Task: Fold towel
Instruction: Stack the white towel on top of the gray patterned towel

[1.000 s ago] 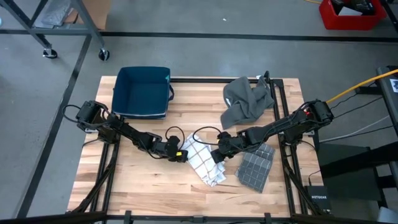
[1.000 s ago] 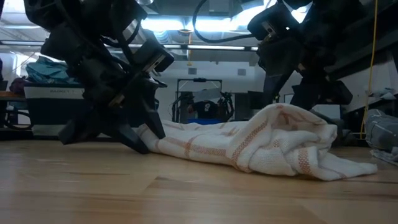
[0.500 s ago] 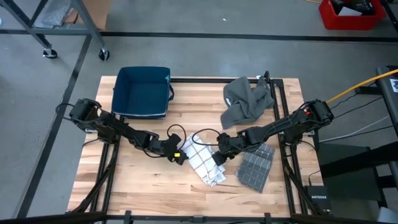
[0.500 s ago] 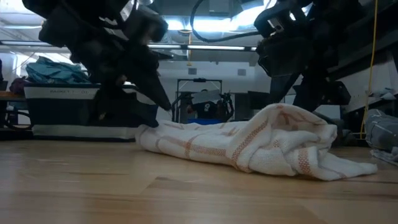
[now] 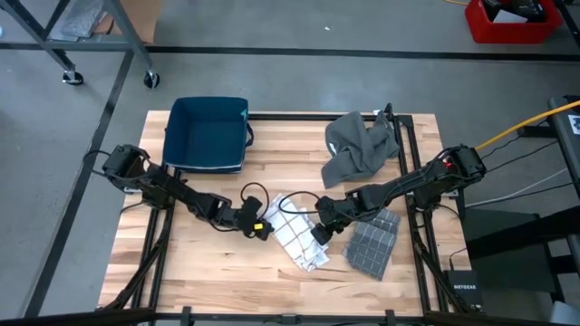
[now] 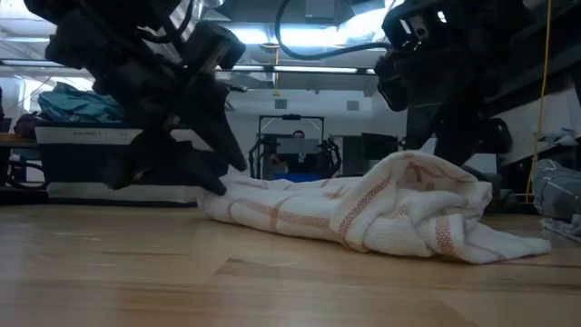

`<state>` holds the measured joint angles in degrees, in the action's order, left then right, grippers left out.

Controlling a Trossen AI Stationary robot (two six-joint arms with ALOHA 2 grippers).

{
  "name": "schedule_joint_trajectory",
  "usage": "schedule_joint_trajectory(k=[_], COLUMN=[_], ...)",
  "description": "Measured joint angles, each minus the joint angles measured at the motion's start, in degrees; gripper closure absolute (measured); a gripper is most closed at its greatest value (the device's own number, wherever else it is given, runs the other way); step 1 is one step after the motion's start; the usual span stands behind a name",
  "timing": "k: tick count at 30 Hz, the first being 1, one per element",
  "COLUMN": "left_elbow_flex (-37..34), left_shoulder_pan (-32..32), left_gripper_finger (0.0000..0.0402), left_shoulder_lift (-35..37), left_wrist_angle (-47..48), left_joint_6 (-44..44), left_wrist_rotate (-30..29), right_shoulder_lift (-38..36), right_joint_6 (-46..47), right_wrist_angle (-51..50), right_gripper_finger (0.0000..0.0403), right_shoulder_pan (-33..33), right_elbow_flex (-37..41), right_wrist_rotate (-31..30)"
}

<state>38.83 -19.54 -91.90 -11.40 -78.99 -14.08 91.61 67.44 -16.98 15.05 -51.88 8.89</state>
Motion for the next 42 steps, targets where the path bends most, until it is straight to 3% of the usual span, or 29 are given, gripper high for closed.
schedule_joint_trajectory(k=[9, 17, 25, 33, 42], left_elbow_flex=[0.0, 0.0, 0.0, 0.1, 0.2], left_shoulder_pan=[-4.1, -3.7, -1.7, -1.2, 0.4], left_gripper_finger=[0.0263, 0.0263, 0.0263, 0.0263, 0.0263], left_shoulder_lift=[0.0, 0.0, -0.8, -7.2, -8.2], left_wrist_angle=[5.0, 5.5, 5.6, -3.4, -4.4], left_joint_6=[-13.2, -13.6, -15.0, -18.7, -16.5], left_wrist_rotate=[0.3, -3.7, -4.0, -4.1, -5.0], right_shoulder_lift=[0.9, 4.3, 5.8, 7.1, 12.1], right_joint_6=[1.7, 2.8, 1.7, 3.4, 6.3], right_wrist_angle=[0.0, 0.6, 1.8, 5.8, 12.2], right_gripper_finger=[0.0182, 0.0182, 0.0182, 0.0182, 0.0182], right_shoulder_pan=[0.0, 0.0, 0.0, 0.0, 0.0], right_elbow_flex=[0.0, 0.0, 0.0, 0.0, -0.3], right_wrist_rotate=[-1.0, -2.7, -3.9, -4.2, -1.2])
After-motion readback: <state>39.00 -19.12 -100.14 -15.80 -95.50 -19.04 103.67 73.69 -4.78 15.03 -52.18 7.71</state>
